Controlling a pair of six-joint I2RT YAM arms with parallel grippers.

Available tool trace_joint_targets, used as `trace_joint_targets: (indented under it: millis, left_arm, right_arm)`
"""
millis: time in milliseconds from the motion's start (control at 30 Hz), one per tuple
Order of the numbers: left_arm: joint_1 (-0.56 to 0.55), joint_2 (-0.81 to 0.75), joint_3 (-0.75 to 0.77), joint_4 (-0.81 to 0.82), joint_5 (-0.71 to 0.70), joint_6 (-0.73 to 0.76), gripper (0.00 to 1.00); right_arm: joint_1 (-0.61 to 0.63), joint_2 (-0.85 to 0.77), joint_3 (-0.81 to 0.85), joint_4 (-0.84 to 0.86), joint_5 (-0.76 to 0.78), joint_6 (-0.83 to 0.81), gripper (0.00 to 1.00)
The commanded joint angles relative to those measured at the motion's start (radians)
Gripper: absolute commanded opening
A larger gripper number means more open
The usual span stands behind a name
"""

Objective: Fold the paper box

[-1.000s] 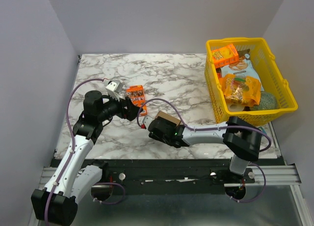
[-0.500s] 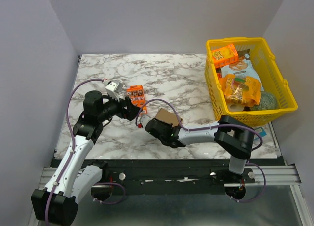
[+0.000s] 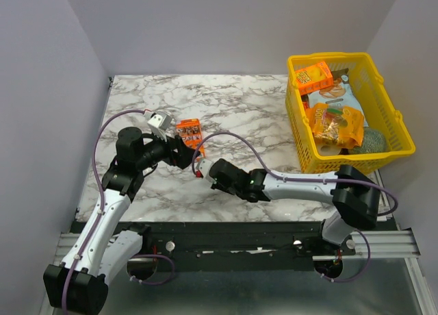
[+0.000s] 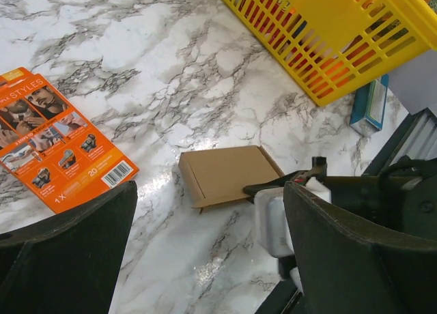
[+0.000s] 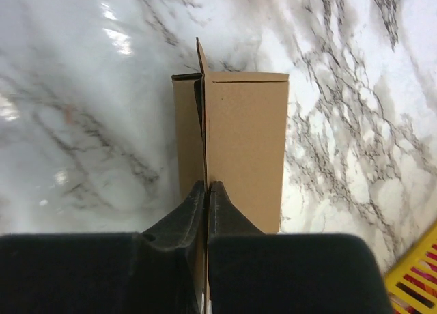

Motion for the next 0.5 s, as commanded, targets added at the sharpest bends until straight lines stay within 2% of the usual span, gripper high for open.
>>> trace_joint_targets:
  millis: [0, 33, 200, 333, 467]
  left_arm:
    - [-0.005, -0.01, -0.013, 0.018, 0.056, -0.012, 0.97]
    - [-0.005, -0.008, -0.015, 0.024, 0.074, -0.012, 0.97]
    - [-0.009, 0.007, -0.024, 0.051, 0.143, -0.017, 0.97]
    - [-0.034, 0.028, -0.03, 0.071, 0.217, -0.011, 0.96]
    - [-0.115, 0.093, -0.003, -0.013, 0.232, 0.086, 0.93]
  right_arm:
    - [-0.058, -0.105, 0.041, -0.145, -0.275, 0.071, 0.09]
    - [-0.072, -0.134, 0.043, -0.156, -0.366, 0.07, 0.09]
    - [-0.179, -0.182, 0.038, -0.189, -0.612, 0.05, 0.09]
    - [-0.276, -0.188, 0.032, -0.198, -0.875, 0.03, 0.09]
    - [-0.361, -0.186, 0.03, -0.201, -1.042, 0.01, 0.09]
